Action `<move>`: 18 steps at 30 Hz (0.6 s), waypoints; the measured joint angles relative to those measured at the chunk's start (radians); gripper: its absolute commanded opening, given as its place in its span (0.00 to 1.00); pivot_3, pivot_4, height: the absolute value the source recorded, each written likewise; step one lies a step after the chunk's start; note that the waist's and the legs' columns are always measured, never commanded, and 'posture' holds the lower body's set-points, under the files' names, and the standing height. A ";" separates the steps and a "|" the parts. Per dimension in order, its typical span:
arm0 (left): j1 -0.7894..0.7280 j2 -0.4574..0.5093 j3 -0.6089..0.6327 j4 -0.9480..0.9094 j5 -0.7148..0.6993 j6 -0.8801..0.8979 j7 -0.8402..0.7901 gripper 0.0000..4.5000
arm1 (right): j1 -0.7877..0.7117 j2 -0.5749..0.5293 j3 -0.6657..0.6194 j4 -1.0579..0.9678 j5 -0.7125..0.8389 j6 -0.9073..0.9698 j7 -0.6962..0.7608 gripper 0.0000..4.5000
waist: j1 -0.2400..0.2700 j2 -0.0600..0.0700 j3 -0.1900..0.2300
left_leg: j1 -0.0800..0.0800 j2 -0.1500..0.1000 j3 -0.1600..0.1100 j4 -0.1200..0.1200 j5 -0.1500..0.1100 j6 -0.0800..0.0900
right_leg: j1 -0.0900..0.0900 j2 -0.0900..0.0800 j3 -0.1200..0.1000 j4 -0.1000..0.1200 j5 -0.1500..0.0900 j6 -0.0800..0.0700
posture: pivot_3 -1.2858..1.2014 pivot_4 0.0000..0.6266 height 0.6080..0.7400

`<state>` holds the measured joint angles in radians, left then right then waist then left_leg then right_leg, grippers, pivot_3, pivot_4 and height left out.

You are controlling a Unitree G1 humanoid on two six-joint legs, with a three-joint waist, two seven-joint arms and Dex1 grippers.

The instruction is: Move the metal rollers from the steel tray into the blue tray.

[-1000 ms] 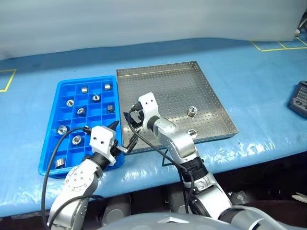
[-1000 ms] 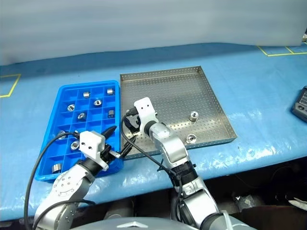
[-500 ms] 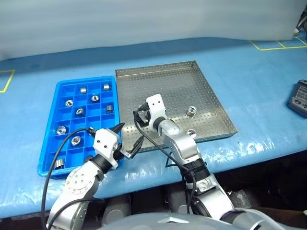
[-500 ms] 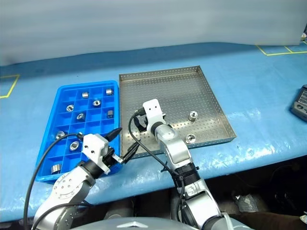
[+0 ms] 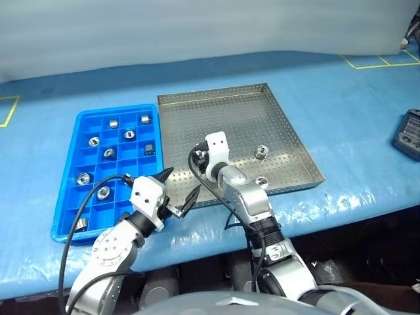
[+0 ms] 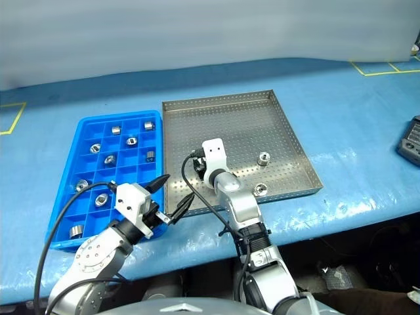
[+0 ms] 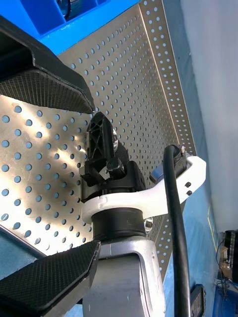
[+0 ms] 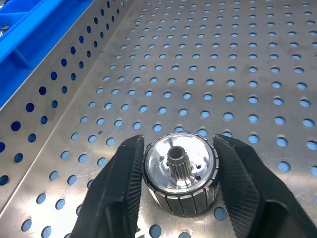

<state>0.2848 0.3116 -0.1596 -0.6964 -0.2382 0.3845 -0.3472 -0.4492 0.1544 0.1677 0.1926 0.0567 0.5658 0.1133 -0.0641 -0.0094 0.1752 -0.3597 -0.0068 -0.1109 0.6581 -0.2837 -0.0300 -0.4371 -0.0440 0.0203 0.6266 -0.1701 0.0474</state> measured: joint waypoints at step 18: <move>0.127 -0.141 0.152 -0.030 0.075 -0.105 0.210 1.00 | -0.136 -0.007 0.136 -0.083 0.050 -0.002 0.156 0.38 | 0.049 0.000 0.000 | -0.001 0.000 -0.001 -0.003 0.000 0.000 | -0.002 0.000 -0.001 0.000 0.000 0.000 | 0.61 0.24 1.00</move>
<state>0.4119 0.1709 -0.0079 -0.7265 -0.1634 0.2800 -0.1372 -0.5854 0.1473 0.3040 0.1099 0.1063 0.5637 0.2696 -0.0153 -0.0094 0.1753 -0.3605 -0.0068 -0.1120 0.6556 -0.2837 -0.0300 -0.4388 -0.0440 0.0193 0.6268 -0.1700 0.0475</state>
